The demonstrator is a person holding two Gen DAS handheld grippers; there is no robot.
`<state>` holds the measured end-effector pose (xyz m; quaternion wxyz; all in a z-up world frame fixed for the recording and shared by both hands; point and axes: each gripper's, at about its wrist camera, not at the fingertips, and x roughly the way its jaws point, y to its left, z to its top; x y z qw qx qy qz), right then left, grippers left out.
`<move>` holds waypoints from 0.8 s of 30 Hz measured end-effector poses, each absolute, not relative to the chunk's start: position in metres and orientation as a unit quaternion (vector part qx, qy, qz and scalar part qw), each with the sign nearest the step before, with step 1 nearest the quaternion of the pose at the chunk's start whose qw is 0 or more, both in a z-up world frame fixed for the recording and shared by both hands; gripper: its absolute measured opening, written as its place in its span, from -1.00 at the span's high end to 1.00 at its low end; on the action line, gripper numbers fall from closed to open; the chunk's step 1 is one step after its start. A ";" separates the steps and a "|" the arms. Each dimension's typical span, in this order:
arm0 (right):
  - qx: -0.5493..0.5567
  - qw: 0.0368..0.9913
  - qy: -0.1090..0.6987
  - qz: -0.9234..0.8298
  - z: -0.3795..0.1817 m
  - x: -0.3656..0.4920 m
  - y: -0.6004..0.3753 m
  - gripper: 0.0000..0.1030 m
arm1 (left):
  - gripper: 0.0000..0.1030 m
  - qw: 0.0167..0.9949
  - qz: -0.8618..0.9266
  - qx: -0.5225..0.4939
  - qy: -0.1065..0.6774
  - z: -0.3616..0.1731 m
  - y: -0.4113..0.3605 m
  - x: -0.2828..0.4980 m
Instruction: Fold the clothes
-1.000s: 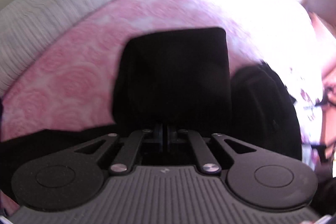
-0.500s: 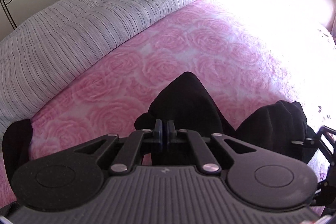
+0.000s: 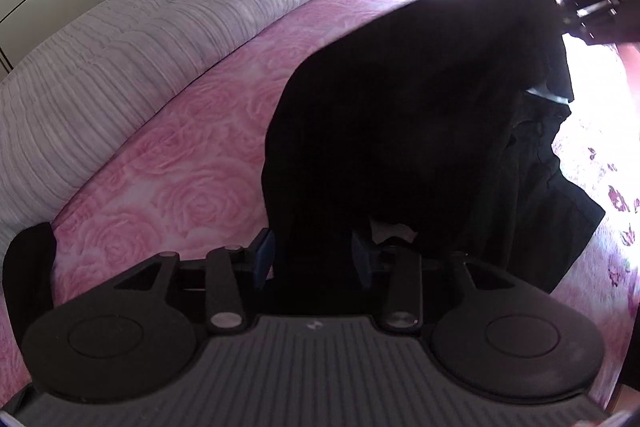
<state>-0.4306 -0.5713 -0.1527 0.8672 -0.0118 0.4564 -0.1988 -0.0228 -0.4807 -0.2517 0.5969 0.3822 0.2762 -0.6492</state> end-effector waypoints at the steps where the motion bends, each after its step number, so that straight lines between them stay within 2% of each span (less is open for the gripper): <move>1: -0.003 0.865 0.458 -0.203 -0.153 -0.434 -0.593 0.87 | 0.11 0.596 -0.651 0.382 0.273 -0.254 -0.491 -0.031; 4: 0.023 0.859 0.464 -0.214 -0.152 -0.446 -0.657 1.00 | 0.06 0.597 -0.649 0.387 0.269 -0.264 -0.528 -0.051; 14: 0.109 0.834 0.481 -0.250 -0.152 -0.484 -0.872 1.00 | 0.06 0.591 -0.628 0.404 0.304 -0.305 -0.626 -0.118; 17: 0.162 0.827 0.495 -0.212 -0.196 -0.477 -0.836 0.99 | 0.06 0.575 -0.629 0.422 0.309 -0.311 -0.624 -0.133; 18: 0.180 0.824 0.500 -0.199 -0.211 -0.474 -0.824 0.88 | 0.06 0.569 -0.630 0.429 0.309 -0.312 -0.622 -0.138; 20: 0.217 0.812 0.512 -0.175 -0.243 -0.470 -0.797 0.27 | 0.06 0.556 -0.638 0.442 0.298 -0.313 -0.603 -0.149; 21: 0.242 0.807 0.512 -0.166 -0.255 -0.473 -0.781 -0.30 | 0.03 0.550 -0.641 0.448 0.293 -0.313 -0.594 -0.154; 22: 0.268 0.802 0.508 -0.162 -0.267 -0.476 -0.768 -0.50 | 0.00 0.543 -0.645 0.455 0.287 -0.313 -0.584 -0.160; 24: 0.321 0.786 0.503 -0.159 -0.286 -0.485 -0.744 -0.50 | -0.01 0.523 -0.661 0.470 0.264 -0.313 -0.559 -0.174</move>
